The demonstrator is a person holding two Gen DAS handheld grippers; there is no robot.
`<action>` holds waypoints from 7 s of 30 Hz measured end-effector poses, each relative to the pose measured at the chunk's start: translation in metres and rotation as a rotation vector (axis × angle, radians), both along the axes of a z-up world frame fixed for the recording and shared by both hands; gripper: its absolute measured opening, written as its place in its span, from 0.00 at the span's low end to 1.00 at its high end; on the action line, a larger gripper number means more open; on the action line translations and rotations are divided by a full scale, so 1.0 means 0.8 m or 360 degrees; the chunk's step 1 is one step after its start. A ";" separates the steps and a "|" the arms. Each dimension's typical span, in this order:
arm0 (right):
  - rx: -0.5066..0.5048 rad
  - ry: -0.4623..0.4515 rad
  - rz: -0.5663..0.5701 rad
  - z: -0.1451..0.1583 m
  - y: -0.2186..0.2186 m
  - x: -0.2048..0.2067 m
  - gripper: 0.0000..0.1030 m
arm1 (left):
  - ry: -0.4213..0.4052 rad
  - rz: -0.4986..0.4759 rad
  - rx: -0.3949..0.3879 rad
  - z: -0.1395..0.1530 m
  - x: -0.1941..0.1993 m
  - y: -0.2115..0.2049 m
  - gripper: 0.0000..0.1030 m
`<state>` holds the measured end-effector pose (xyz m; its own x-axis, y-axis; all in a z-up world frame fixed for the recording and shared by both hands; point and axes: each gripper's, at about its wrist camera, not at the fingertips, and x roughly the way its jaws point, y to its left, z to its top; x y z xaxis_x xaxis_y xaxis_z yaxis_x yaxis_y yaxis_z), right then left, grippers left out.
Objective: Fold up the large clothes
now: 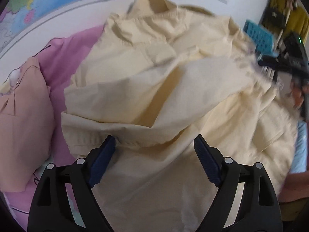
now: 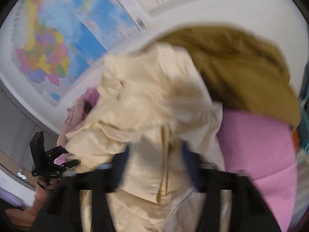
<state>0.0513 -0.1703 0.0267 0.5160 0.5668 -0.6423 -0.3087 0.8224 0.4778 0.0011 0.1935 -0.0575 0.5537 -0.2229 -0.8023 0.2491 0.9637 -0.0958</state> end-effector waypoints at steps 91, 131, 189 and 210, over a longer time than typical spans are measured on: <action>-0.0539 -0.0119 0.0244 -0.052 0.095 -0.011 0.23 | -0.0165 0.0167 -0.0158 0.049 -0.136 -0.011 0.66; -0.0542 -0.0181 0.0264 -0.044 0.125 0.013 0.55 | 0.0233 0.0230 -0.0019 -0.013 -0.001 -0.026 0.75; 0.0507 -0.0064 0.0453 -0.049 -0.025 -0.253 0.18 | -0.0065 0.0346 -0.0728 0.021 -0.297 0.031 0.29; 0.0636 0.0085 0.0389 -0.081 -0.022 -0.260 0.15 | 0.0077 0.0374 -0.0820 -0.016 -0.283 0.033 0.26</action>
<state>-0.1568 -0.1882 -0.0379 0.3089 0.8757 -0.3713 -0.4366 0.4773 0.7626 -0.2255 0.2200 -0.0699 0.6009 -0.4676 -0.6482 0.0171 0.8183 -0.5745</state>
